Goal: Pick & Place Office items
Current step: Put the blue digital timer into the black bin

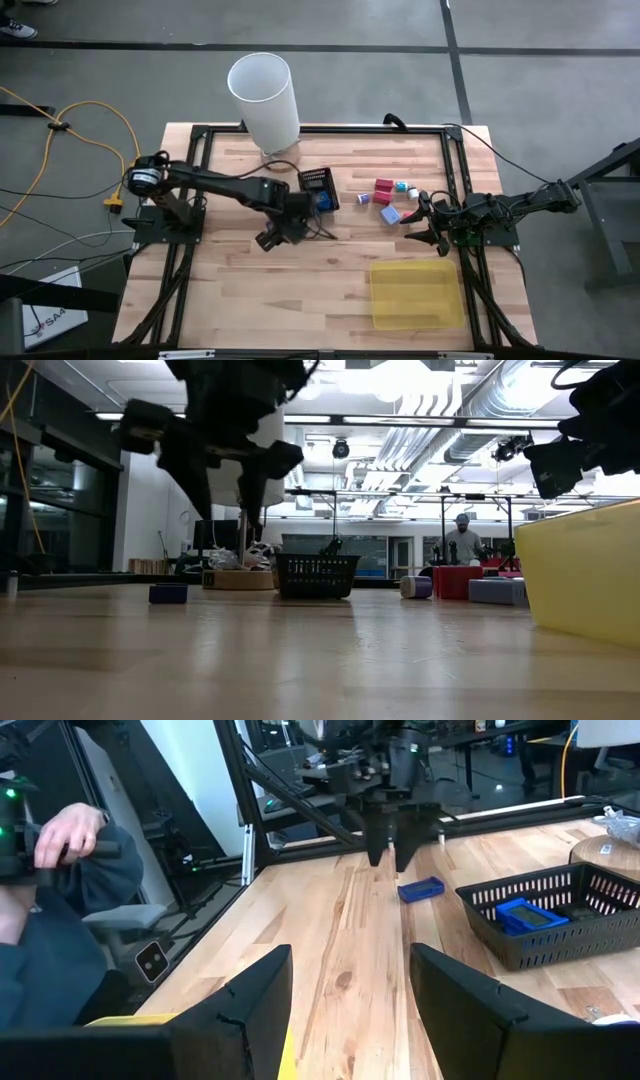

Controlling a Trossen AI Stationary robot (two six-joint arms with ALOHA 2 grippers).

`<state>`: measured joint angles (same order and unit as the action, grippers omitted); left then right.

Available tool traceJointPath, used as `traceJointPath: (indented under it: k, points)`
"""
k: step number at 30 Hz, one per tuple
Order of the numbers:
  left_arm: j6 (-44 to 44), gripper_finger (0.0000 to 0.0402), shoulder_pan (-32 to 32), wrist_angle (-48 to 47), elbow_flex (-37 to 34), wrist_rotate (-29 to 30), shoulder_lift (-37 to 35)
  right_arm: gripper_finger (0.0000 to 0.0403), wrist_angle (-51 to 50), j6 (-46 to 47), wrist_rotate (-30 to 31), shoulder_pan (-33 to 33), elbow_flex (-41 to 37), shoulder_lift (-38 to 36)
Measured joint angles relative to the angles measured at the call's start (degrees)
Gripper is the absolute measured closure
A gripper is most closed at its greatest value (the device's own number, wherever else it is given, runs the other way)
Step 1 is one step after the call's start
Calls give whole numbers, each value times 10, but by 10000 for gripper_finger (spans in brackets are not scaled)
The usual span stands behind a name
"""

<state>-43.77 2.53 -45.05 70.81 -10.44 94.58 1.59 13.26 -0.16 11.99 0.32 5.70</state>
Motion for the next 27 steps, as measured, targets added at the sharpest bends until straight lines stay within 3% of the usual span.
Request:
traceJointPath:
  k: [10, 18, 27]
  points:
    - [15, 179, 43, -87, 0, 23, -10, 213, 1, 0, 0, 0, 0, 1]
    - [30, 179, 72, -87, -2, 44, -10, 213, 2, 0, 0, 0, 0, 0]
    - [-1, 179, 73, -29, -54, 38, -10, 213, 2, 0, 0, 0, 0, 0]
